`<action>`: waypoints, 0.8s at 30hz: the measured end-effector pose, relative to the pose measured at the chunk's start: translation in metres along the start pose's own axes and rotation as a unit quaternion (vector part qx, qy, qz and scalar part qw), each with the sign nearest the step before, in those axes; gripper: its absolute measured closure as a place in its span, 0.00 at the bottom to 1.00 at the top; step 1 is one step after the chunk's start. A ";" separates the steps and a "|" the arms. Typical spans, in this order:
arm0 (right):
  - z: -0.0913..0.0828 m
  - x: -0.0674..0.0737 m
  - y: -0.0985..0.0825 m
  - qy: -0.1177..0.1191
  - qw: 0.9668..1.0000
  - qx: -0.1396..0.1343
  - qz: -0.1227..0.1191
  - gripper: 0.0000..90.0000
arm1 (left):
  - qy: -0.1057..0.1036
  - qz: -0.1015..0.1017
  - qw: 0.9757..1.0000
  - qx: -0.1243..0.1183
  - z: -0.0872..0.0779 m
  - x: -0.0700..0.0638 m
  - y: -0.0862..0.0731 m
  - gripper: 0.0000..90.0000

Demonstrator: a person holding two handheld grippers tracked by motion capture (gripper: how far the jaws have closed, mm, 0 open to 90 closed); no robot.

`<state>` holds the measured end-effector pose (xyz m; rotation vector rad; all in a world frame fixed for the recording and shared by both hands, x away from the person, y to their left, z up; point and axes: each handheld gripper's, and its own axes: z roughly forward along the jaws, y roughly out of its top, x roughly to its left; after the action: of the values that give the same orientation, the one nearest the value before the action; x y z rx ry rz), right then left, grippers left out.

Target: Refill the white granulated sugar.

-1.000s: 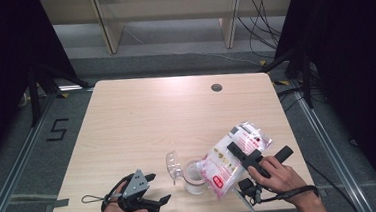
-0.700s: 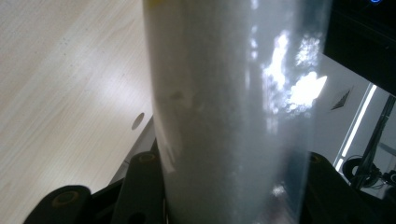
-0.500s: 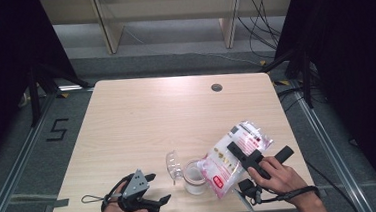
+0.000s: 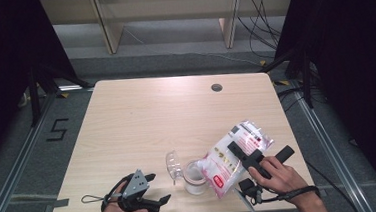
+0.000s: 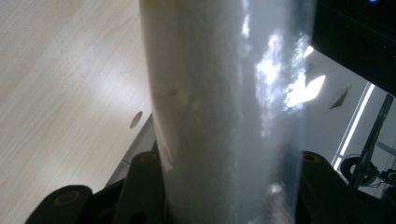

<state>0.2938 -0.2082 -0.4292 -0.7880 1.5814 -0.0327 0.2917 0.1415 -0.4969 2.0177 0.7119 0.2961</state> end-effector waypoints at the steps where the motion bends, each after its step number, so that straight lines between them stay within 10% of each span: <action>1: 0.000 0.000 0.000 0.000 1.000 0.000 0.001 0.70 | 0.000 0.000 1.000 0.000 0.000 0.000 0.000 0.18; 24: 0.001 0.001 0.000 0.005 1.000 -0.006 0.003 0.74 | 0.000 0.001 1.000 -0.001 -0.001 0.000 0.001 0.18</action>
<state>0.2947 -0.2091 -0.4304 -0.7940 1.5955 -0.0226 0.2912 0.1419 -0.4957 2.0175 0.7090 0.2972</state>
